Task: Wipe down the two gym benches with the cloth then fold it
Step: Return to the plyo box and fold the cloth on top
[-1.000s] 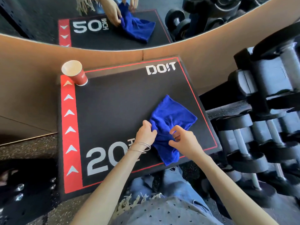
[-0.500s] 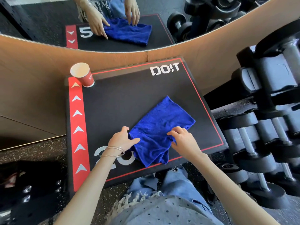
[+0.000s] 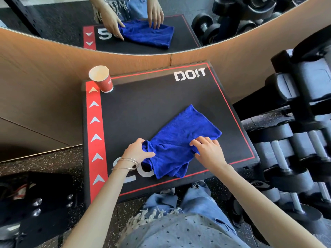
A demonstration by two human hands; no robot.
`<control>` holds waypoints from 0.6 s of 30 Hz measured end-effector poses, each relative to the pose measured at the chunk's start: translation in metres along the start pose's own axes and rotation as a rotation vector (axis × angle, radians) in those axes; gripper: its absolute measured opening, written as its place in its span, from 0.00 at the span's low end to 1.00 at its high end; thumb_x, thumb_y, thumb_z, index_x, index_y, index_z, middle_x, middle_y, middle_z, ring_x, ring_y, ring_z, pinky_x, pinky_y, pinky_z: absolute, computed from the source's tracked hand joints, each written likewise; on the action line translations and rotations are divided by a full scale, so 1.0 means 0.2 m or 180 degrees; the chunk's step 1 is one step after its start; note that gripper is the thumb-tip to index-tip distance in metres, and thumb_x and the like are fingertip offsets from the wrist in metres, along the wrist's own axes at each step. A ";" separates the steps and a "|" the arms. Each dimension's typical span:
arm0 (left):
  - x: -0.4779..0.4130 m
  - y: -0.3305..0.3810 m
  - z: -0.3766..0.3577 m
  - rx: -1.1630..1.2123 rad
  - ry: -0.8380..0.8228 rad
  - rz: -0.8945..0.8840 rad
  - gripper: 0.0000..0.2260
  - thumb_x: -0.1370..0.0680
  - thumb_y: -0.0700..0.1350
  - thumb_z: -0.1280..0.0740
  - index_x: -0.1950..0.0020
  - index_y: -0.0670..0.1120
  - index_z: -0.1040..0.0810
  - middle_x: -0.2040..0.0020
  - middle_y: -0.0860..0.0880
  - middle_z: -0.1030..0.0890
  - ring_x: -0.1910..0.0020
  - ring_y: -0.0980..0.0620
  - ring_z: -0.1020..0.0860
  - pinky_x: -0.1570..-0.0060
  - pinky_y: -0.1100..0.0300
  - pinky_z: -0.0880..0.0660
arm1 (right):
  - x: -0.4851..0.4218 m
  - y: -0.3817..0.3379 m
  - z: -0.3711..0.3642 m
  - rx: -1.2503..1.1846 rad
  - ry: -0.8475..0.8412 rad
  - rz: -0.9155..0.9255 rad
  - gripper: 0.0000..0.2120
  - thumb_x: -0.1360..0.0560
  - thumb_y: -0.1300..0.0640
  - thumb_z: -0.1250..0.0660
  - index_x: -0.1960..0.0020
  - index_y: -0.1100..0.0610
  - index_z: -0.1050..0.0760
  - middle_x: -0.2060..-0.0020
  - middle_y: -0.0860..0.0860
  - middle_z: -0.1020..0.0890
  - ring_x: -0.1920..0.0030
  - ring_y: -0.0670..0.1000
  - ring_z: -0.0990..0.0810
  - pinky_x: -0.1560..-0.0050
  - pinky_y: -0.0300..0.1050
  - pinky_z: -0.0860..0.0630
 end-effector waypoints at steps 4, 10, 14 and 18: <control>0.02 -0.03 0.03 0.0315 0.0131 -0.0578 0.21 0.31 0.37 0.29 0.40 0.49 0.27 0.48 0.48 0.21 0.51 0.48 0.22 0.45 0.55 0.25 | 0.02 0.03 0.02 0.0006 0.0199 0.0050 0.21 0.35 0.64 0.29 0.43 0.52 0.23 0.47 0.50 0.22 0.49 0.55 0.23 0.53 0.48 0.29; 0.04 -0.11 0.10 0.0289 0.0838 -0.0865 0.16 0.31 0.34 0.30 0.68 0.54 0.29 0.63 0.52 0.23 0.68 0.57 0.25 0.61 0.61 0.27 | 0.01 0.13 0.05 0.0099 0.0095 0.0112 0.14 0.32 0.60 0.29 0.47 0.49 0.20 0.49 0.47 0.20 0.49 0.53 0.22 0.50 0.47 0.34; 0.05 -0.10 0.12 -0.1091 0.1193 -0.1129 0.08 0.30 0.38 0.30 0.58 0.51 0.26 0.50 0.52 0.24 0.54 0.46 0.23 0.56 0.52 0.28 | 0.00 0.04 0.10 -0.0013 0.0326 0.0629 0.16 0.38 0.67 0.27 0.53 0.53 0.18 0.54 0.51 0.18 0.56 0.56 0.20 0.57 0.50 0.28; 0.04 -0.10 0.08 -0.1310 0.1192 -0.1583 0.10 0.32 0.39 0.27 0.53 0.47 0.23 0.48 0.51 0.24 0.50 0.45 0.26 0.54 0.54 0.30 | 0.07 -0.17 0.11 -0.0259 0.0259 0.1666 0.19 0.41 0.66 0.26 0.53 0.51 0.19 0.54 0.50 0.20 0.57 0.54 0.21 0.63 0.48 0.24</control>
Point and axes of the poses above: each hand's wrist, its own x-axis away from the middle knuckle, its own z-axis out of the back of the hand, y = z × x, the point moved 4 cm from there along -x, towards the middle knuckle
